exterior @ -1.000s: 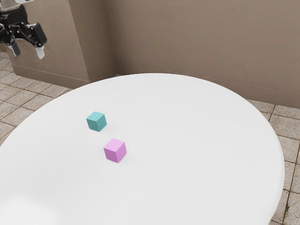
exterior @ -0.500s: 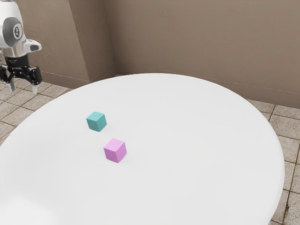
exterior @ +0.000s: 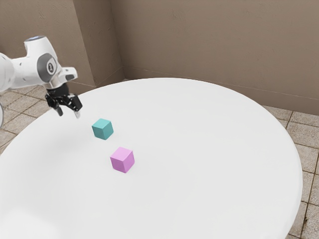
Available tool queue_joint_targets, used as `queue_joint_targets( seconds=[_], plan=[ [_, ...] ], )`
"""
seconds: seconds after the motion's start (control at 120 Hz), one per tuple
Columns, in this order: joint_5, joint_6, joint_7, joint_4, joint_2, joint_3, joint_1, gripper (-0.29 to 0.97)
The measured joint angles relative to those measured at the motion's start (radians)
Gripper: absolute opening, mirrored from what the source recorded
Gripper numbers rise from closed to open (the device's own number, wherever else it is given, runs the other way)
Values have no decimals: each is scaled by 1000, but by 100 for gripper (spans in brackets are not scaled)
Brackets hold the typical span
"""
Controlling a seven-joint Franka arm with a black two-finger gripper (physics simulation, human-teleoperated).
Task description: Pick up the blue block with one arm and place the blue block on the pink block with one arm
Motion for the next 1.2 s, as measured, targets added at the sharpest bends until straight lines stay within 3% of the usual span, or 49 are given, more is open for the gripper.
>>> queue_joint_targets(
  seconds=[0.133,0.292,0.525,0.775,1.2],
  plan=[
    [-1,56,31,-99,-72,-18,2,68],
    [0,85,62,-11,5,-82,2,68],
    [-1,102,91,20,85,-90,5,68],
    [3,38,90,179,197,-103,5,68],
    [15,6,27,225,259,-110,6,68]
  ],
)
